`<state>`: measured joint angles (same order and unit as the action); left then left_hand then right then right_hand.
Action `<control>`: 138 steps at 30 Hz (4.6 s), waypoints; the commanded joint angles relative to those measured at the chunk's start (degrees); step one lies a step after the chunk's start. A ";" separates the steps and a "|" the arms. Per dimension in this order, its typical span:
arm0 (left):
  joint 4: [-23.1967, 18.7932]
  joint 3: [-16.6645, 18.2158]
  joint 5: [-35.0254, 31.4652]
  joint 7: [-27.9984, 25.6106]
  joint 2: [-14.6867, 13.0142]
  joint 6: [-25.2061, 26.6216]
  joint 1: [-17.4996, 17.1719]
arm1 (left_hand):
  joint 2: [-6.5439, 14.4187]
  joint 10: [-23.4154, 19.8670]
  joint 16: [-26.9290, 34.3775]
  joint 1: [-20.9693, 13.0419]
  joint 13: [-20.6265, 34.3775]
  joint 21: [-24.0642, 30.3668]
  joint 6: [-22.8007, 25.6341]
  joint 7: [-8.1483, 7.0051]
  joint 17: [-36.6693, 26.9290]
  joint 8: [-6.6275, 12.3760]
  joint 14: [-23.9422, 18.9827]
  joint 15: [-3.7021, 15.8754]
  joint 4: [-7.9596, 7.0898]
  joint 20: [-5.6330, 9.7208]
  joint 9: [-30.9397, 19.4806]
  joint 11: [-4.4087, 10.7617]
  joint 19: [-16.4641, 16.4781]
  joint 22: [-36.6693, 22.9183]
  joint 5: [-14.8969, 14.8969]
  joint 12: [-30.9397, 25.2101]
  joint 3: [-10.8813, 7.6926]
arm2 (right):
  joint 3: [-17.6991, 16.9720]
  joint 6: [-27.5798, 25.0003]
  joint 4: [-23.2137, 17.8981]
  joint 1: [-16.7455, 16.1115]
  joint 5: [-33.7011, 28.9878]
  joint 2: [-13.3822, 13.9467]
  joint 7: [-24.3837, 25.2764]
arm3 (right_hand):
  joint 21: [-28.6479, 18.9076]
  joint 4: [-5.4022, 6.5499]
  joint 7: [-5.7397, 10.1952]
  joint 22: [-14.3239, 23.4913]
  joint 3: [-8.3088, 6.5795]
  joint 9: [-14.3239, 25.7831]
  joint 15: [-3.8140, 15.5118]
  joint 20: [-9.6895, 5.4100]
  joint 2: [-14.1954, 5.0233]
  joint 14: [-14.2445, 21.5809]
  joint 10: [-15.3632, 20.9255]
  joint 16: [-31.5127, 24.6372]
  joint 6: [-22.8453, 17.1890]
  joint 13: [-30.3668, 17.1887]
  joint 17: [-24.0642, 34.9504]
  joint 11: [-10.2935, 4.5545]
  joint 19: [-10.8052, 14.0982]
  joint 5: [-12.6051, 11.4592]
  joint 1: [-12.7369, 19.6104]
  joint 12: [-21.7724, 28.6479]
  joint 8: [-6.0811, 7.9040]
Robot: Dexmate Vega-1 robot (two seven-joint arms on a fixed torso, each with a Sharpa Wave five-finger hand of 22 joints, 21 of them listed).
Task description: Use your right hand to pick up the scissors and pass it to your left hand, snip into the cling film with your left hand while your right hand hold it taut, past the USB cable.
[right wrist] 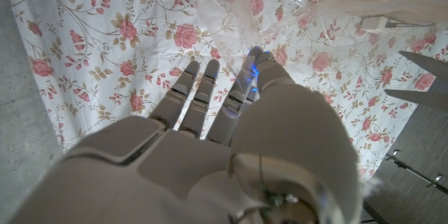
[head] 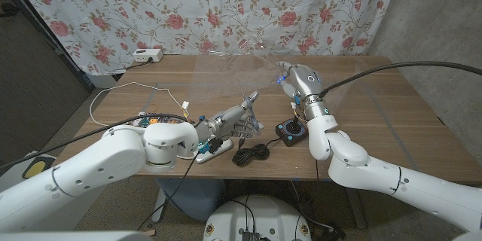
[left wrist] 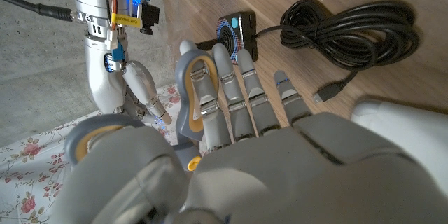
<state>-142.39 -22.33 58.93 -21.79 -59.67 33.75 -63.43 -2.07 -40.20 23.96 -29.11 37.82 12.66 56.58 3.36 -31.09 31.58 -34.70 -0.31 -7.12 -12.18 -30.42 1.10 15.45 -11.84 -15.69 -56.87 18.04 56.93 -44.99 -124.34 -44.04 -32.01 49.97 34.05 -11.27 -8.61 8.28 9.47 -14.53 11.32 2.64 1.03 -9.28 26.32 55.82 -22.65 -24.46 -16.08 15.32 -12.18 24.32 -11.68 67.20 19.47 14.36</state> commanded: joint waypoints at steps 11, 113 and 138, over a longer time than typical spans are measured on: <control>-0.02 1.53 -0.24 -0.48 -0.26 -1.05 -1.48 | 0.28 -0.15 0.21 0.00 0.15 -0.03 -0.42 1.20 0.08 -0.42 -0.06 -0.22 -0.14 -0.15 -0.33 0.35 0.15 -0.14 0.16 -0.53 0.26 | 0.13 -0.59 -0.08 -0.06 -0.29 -0.04 -0.22 | 0.23 0.09 -0.28 0.25 0.20 0.36 10.04 0.28 0.08 -0.15 -0.21 -0.33 -0.32 -0.10 0.11 -0.13 0.35 -0.26 0.73 0.43 -0.42; 1.74 -3.75 0.67 3.41 1.94 1.45 0.91 | 0.91 0.18 0.36 -0.33 -0.14 0.00 0.01 1.11 0.09 -1.86 -0.07 -0.23 -0.17 -0.14 -1.07 0.38 0.05 -0.16 0.13 -0.67 0.09 | 0.51 -1.68 -0.11 0.21 -0.84 -0.10 -0.82 | 0.23 0.18 -0.36 0.25 0.76 0.48 10.02 0.35 0.06 -0.31 0.03 -0.43 -0.52 -0.02 0.25 -0.14 0.30 -0.40 0.97 0.45 -1.07; 1.42 -3.32 -0.13 3.19 1.80 1.02 1.16 | 1.12 0.16 0.36 -0.53 -0.20 0.01 0.26 1.05 0.17 -2.30 -0.05 -0.13 -0.13 -0.15 -1.07 0.48 0.01 -0.17 0.22 -0.71 0.07 | 0.48 -1.81 -0.50 -0.11 -0.88 0.34 -0.78 | 0.25 0.22 -0.39 0.25 0.87 0.50 10.01 0.34 -0.01 -0.34 0.06 -0.45 -0.52 -0.06 0.29 -0.13 0.26 -0.43 1.02 0.48 -1.23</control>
<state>-140.78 -25.96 59.37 -18.54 -57.79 35.13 -62.37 -1.54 -39.81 23.96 -29.64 37.53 12.66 56.91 3.69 -30.81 29.38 -34.70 -0.31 -7.12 -12.18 -31.32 1.13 15.45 -11.85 -15.69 -57.46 18.02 57.40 -46.66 -124.49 -44.02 -32.85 50.03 33.27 -11.03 -8.53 7.96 9.47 -13.83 11.57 2.64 1.03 -9.28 26.32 55.62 -22.98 -24.77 -15.80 15.30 -11.99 24.32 -11.91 67.64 19.62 13.31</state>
